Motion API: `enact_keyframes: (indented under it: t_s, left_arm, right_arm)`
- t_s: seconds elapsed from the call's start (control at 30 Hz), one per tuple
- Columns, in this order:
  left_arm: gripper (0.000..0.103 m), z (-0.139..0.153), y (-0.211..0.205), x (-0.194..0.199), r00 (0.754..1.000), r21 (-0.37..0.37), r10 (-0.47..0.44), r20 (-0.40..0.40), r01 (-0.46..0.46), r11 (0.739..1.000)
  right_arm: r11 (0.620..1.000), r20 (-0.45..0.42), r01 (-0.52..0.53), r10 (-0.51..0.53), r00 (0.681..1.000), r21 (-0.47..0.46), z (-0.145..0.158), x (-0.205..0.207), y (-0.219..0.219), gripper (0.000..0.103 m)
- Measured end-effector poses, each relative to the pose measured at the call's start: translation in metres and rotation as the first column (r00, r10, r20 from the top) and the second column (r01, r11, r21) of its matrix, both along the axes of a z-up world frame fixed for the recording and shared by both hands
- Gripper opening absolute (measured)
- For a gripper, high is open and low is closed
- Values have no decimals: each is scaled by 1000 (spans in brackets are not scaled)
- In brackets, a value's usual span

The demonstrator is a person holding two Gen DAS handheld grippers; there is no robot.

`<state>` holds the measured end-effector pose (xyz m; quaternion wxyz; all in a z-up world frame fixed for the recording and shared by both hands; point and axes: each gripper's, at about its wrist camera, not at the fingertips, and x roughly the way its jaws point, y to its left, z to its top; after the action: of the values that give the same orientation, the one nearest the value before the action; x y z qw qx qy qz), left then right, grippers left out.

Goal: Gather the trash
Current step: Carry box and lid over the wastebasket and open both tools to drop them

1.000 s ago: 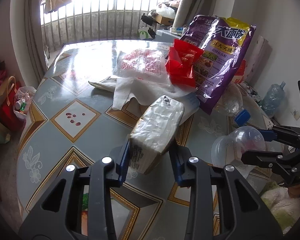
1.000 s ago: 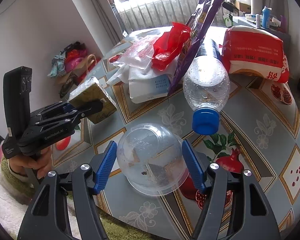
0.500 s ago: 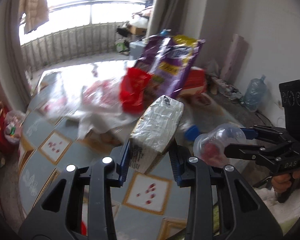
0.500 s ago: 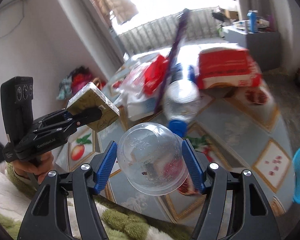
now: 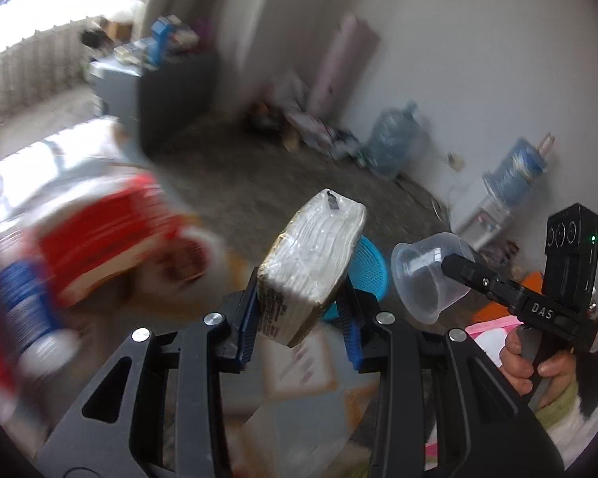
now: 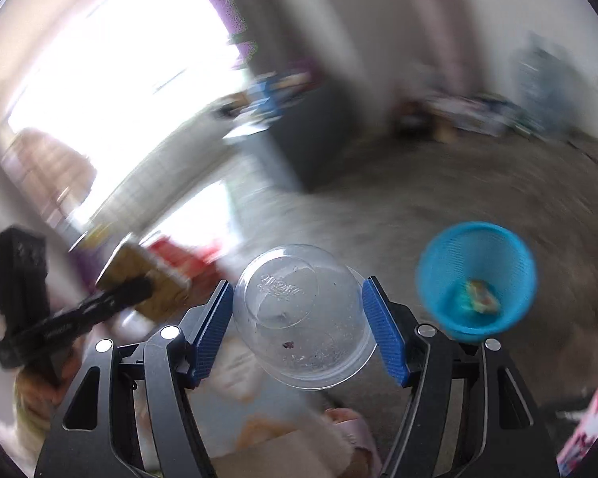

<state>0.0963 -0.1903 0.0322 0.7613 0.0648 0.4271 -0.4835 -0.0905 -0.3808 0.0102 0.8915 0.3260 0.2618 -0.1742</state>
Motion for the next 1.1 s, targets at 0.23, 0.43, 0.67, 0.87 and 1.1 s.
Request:
enact_keyframes:
  t_s: [0.23,0.43,0.67,0.87,1.1]
  left_arm:
    - [34,-59,-166,13,983,147,-128,-129,147,978]
    - [36,-121,-261,13,970,239,-187,-152,220,946]
    - [62,-159,-297,19,981,308,-163,-109,189,932]
    - [71,-144,-282,29,987,268,-141,-74,156,951]
    - [71,-92,-240,22,994,196,-113,-11,113,974]
  right_arm:
    - [920,-83,315,-304,949,235,-71,-10,-129,65]
    - [833,-150,445,-419,895,328,-141,9,-193,66]
    - [730,-276,545,-469,839,413,-213,8,-244,82]
    - [738,-239,551,-497,835,390,-206,-5,-228,82]
    - [831,-172,506,-477,862,231,-139,-3,-196,82]
